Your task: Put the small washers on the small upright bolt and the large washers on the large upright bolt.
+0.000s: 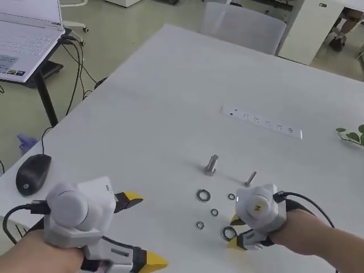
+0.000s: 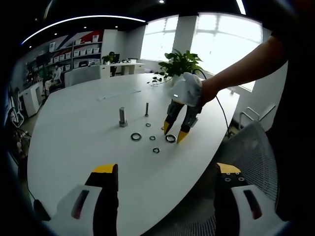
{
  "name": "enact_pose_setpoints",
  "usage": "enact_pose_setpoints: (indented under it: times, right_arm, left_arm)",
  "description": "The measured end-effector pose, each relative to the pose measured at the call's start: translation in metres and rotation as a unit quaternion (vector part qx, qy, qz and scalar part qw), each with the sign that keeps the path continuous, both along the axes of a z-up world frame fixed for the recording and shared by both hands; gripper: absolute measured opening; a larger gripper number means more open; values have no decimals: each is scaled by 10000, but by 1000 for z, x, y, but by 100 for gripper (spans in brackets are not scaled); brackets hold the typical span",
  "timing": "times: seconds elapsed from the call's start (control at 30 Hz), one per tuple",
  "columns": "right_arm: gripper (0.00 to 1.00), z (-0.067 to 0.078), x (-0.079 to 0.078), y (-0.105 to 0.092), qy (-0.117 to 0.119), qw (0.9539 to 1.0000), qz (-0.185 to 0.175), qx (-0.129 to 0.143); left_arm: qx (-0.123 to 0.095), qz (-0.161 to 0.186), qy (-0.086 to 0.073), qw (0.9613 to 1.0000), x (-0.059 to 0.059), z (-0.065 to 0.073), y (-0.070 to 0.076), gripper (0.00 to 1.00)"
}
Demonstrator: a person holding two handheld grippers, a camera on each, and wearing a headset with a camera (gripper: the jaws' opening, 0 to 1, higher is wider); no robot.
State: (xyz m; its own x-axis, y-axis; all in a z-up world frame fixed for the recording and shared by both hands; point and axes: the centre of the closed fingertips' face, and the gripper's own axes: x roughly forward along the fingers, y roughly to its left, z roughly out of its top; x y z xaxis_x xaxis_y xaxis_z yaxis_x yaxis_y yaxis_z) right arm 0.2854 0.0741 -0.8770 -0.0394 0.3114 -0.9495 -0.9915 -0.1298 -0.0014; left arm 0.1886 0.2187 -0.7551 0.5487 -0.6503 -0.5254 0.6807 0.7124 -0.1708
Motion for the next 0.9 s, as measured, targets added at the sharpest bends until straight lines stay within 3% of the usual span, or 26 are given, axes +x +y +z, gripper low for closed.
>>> enact_pose_setpoints:
  times: [0.17,0.37,0.5,0.9]
  right_arm:
    - [25,-1,-4,1,-75,9998,82,-163]
    - [25,-2,-2,1,-185,9963,234,-800]
    - [23,-3,-2,1,-234,9937,448,-1001]
    - [21,-1,0,0,-114,9969,146,-764]
  left_arm:
    - [38,-7,5,10000,-2,0,2,78]
    - [-32,8,-32,10000,0,5,2,76]
    - [-16,-42,-76,10000,0,6,-2,75]
    - [37,-57,-122,9999,0,12,-4,74]
